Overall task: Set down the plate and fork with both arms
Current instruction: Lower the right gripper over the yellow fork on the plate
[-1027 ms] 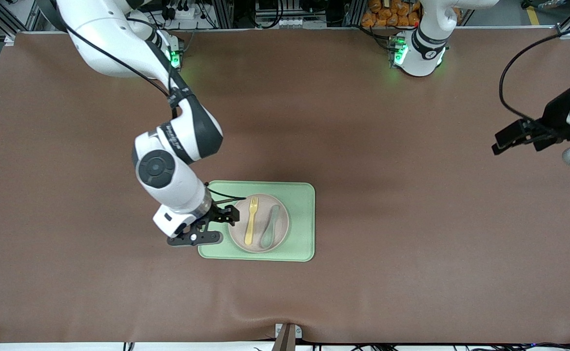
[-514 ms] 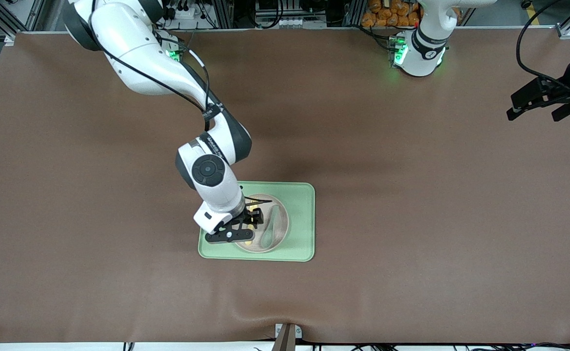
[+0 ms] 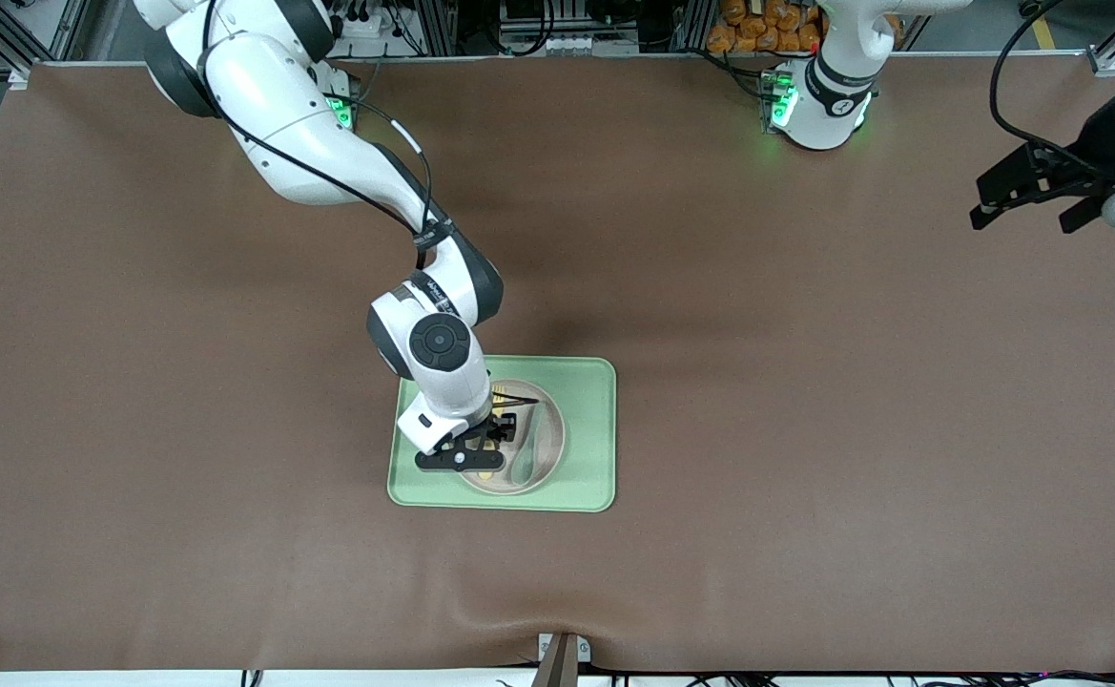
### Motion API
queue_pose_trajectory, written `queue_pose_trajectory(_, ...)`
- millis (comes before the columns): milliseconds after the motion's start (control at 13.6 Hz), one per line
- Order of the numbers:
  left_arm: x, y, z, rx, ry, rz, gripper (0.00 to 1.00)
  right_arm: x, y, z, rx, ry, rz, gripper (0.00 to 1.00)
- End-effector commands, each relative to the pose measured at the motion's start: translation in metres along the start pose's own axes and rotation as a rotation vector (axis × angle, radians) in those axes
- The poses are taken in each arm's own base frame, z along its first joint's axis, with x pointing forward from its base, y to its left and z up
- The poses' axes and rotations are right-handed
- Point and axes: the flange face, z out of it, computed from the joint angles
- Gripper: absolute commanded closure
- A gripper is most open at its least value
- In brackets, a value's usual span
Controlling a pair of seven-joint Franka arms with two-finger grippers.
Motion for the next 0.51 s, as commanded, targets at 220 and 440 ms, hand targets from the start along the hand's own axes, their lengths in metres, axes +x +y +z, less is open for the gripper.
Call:
queue_pose_trajectory(220,-0.008,-0.008,-0.002,0.116,-0.028,0.072,0.00,-0.004,-0.012,0.004,-0.018,0.023,0.020,0.39)
queue_pose_trajectory(440,-0.003,-0.010,-0.001,0.100,-0.021,0.070,0.00,-0.005,-0.015,0.011,0.000,0.038,0.050,0.41)
